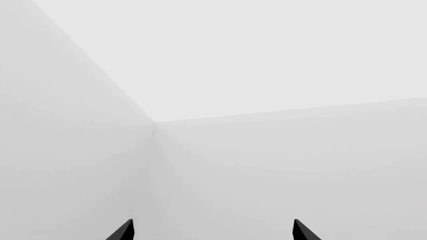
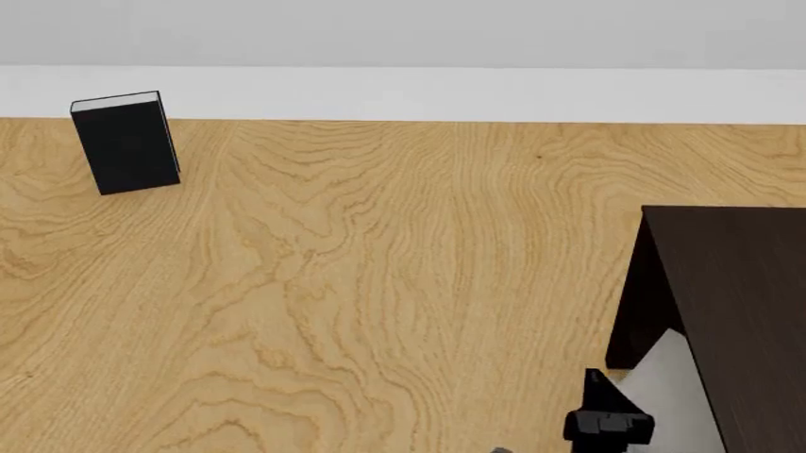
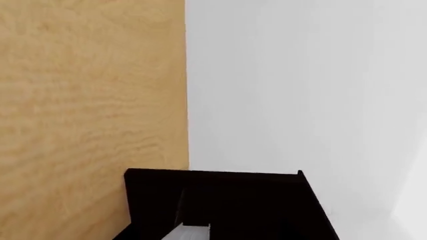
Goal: Pick up the book on the right and place it on the cabinet shelf.
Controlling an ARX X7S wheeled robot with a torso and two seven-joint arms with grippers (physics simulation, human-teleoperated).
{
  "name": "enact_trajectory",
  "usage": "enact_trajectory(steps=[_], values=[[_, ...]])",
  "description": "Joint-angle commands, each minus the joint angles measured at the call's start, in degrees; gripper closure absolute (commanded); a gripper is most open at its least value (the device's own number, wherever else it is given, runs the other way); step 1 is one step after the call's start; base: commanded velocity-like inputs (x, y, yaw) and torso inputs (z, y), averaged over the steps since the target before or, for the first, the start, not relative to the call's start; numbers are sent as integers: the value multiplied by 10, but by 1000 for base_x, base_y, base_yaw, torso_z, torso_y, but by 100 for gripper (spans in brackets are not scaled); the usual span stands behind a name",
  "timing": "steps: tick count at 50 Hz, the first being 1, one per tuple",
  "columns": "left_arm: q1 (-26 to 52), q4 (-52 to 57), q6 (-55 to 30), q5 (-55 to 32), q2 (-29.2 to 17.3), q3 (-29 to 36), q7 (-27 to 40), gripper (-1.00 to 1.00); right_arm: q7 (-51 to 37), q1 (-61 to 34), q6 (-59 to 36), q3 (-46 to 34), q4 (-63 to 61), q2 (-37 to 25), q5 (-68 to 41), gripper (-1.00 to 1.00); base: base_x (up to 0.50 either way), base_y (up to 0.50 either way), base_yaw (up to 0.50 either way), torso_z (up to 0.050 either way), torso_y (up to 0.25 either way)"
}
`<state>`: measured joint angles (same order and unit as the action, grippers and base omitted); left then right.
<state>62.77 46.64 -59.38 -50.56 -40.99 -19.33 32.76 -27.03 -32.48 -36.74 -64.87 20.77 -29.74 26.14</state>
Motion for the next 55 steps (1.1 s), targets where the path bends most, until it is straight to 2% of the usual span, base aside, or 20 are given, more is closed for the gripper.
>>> enact_trajectory(steps=[1, 10, 19, 26, 38, 46, 55], values=[[-3, 1, 2, -3, -2, -3, 2, -100, 9, -15, -7, -13, -58, -11, 29, -100, 0, 0, 0, 0, 0], [-7, 1, 4, -4, -4, -7, 3, -100, 14, -37, 20, -20, -106, -17, 42, -100, 0, 0, 0, 0, 0], [-7, 2, 2, -9, -7, -11, 6, -100, 11, -29, 67, -10, -113, -7, 7, -100, 0, 0, 0, 0, 0], [-7, -1, 7, -5, -7, -6, 5, -100, -44, -9, 177, 107, -69, 41, -144, -100, 0, 0, 0, 0, 0], [-7, -1, 6, -10, -8, -5, 8, -100, -53, 3, 235, 240, -15, 106, -315, -100, 0, 0, 0, 0, 0], [-4, 1, 3, -17, -11, -7, 11, -100, -32, 6, 268, 271, 10, 127, -366, -100, 0, 0, 0, 0, 0], [-4, 1, 3, -19, -12, -5, 13, -100, -11, 11, 269, 267, 7, 138, -386, -100, 0, 0, 0, 0, 0]])
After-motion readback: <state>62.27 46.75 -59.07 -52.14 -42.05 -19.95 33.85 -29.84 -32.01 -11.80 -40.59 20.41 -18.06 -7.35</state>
